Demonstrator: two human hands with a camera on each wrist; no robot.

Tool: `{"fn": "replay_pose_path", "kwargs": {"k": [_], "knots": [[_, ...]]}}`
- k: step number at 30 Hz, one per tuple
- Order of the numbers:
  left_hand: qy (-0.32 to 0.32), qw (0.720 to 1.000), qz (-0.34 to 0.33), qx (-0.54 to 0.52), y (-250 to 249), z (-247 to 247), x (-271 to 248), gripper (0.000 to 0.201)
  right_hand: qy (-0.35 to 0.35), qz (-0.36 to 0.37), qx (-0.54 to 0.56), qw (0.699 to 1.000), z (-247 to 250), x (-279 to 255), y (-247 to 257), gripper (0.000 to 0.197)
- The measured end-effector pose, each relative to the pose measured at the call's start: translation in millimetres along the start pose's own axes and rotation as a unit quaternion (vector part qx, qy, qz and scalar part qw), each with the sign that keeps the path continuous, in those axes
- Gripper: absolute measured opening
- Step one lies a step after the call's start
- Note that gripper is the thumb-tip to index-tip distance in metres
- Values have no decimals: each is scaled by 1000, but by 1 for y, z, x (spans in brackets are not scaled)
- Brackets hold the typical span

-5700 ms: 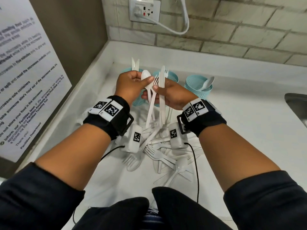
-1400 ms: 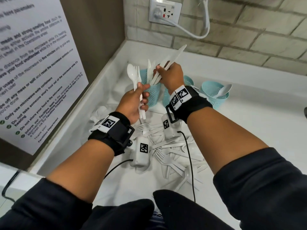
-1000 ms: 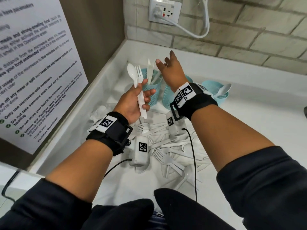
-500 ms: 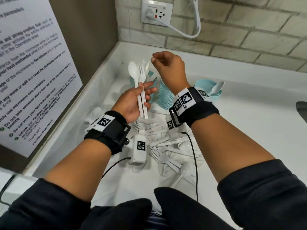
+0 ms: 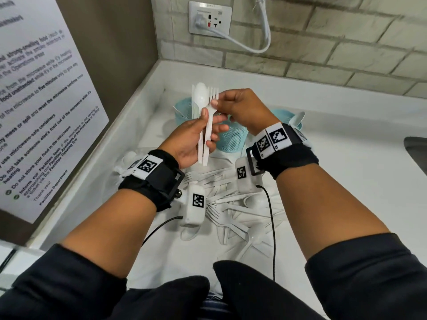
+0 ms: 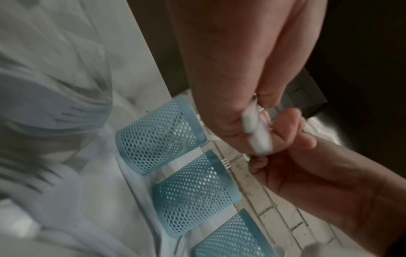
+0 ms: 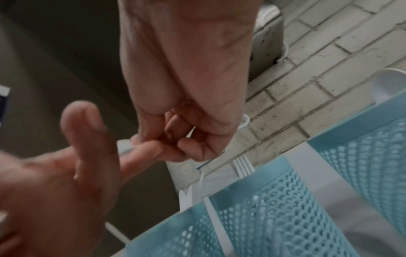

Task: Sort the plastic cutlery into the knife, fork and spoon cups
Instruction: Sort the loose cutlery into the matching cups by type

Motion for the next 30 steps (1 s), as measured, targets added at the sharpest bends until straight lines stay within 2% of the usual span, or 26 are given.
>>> {"fn": "replay_pose_path", "kwargs": {"k": [2,4,7,9,11,13,17,22,25,27,28,30], "knots": [[-6,1000,6,2,1,-1,1,43,-81,-6,6,997,23,3,2,22],[-9,1000,13,7,4,0,2,41,-196,-1,27,980,54,7,4,24],[-8,1000,18,22,8,2,3,38,-376,39,37,925,95,-1,11,22],[-11,999,13,37,10,3,4,38,-430,57,30,900,105,-9,13,20],[-16,998,10,56,10,4,5,39,-421,57,-14,905,101,-10,7,15],[-14,997,20,70,11,3,6,45,-382,44,-76,920,92,-8,-8,11],[-1,997,53,47,14,3,7,60,-326,2,-171,930,83,-5,-36,22],[-1,998,45,35,17,3,7,33,-292,-27,-166,942,83,-2,-43,27],[-8,999,17,40,14,2,7,28,-314,16,-220,923,83,-11,-27,38],[-11,998,6,65,14,0,8,26,-338,84,-196,917,78,-22,-10,26],[-17,996,3,82,14,-1,8,25,-317,104,-166,928,72,-24,-5,25],[-42,992,-5,122,13,-3,10,25,-220,85,-142,961,54,-22,-1,41]]}}
Point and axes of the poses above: each hand's wrist, its own x-axis towards the middle knuckle, its own z-axis out of the back of the hand, y = z × x, the point moved 7 cm from there along x, towards the middle knuckle, and after that the axes turned 6 degrees about x, right-handed, at the moved point
